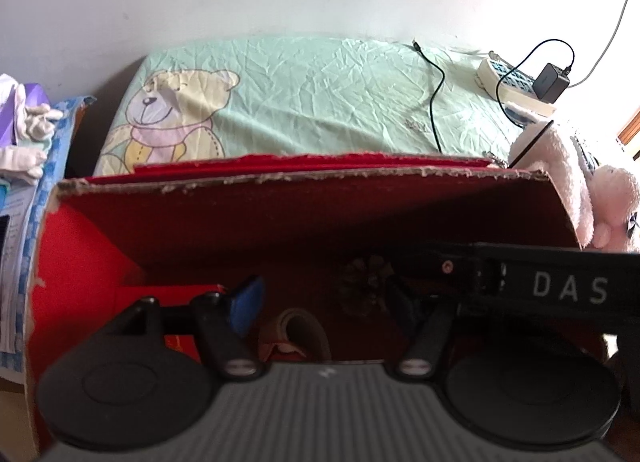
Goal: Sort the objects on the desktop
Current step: 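Open the right tool to release the pine cone and withdraw, then close the right tool on the rim of the clear tape roll, then lift the tape roll with the right tool and lower it into the red box, then open the right tool to release the tape roll and withdraw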
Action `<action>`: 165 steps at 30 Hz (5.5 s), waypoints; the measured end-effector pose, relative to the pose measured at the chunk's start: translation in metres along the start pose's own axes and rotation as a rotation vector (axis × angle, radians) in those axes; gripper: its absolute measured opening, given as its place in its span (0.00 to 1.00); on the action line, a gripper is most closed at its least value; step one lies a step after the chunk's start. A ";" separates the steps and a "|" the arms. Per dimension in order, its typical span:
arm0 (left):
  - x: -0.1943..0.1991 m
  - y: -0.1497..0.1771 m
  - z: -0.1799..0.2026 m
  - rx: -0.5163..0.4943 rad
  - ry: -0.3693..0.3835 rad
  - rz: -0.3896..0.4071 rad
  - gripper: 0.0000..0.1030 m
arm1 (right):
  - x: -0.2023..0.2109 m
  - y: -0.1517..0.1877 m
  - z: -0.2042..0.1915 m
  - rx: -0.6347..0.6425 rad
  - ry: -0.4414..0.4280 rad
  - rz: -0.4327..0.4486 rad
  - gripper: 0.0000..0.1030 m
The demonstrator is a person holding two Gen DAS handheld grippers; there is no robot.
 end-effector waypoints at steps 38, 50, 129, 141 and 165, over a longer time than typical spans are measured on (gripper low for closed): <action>0.179 0.088 -0.110 0.208 -0.122 0.273 0.83 | 0.119 0.094 -0.106 0.258 -0.276 0.189 0.46; 0.163 0.185 -0.153 0.285 -0.261 0.116 0.52 | 0.066 0.158 -0.137 0.267 -0.391 -0.088 0.40; 0.030 0.048 -0.021 -0.049 0.089 -0.109 0.32 | 0.006 0.038 -0.034 0.241 0.109 -0.197 0.08; 0.030 0.045 -0.040 -0.021 0.116 -0.060 0.49 | 0.032 0.026 -0.040 0.185 0.031 -0.100 0.10; 0.020 0.043 -0.008 -0.063 0.137 -0.110 0.45 | 0.025 0.026 -0.017 0.226 0.230 -0.127 0.09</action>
Point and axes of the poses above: each gripper's, at about its wrist camera, not at the fingertips, and x roughly against the way its jaws point, z to its right, y to its underside, the point moved 9 cm from there along -x, roughly the way its jaws point, and after that the axes turned 12 degrees about x, right-handed, at the moved point
